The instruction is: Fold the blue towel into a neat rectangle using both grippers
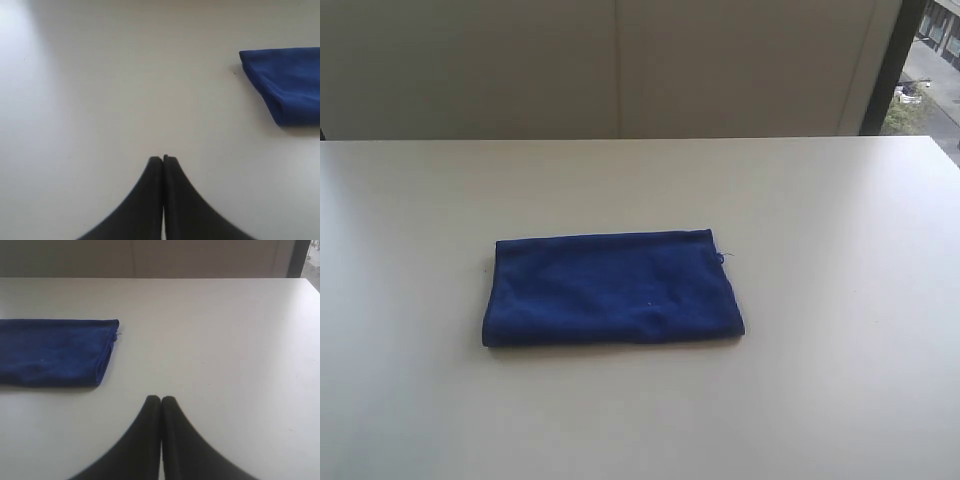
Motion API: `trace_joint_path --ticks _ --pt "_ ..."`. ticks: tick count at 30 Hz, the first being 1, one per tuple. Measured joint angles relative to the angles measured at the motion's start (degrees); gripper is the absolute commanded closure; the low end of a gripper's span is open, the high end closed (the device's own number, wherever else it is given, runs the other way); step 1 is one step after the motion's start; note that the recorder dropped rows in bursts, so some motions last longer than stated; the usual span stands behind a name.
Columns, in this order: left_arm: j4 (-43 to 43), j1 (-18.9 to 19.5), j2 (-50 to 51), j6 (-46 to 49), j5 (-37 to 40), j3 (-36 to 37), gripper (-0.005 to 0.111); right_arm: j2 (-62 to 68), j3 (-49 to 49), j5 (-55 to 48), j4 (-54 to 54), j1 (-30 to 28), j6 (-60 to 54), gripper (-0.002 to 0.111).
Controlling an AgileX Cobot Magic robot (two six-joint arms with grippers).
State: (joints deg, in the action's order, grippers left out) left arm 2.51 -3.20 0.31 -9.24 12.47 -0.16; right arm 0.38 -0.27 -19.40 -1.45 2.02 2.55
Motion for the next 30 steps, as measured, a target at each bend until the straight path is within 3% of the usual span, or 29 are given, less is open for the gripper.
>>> trace_joint_path --ticks 5,30 --pt "-1.61 0.00 0.00 4.01 -0.12 0.00 0.107 0.00 0.00 0.00 0.00 0.00 0.00 0.108" --pt "-1.85 0.00 0.00 4.77 -0.12 0.00 0.107 0.00 0.00 0.00 0.00 0.00 0.00 0.108"
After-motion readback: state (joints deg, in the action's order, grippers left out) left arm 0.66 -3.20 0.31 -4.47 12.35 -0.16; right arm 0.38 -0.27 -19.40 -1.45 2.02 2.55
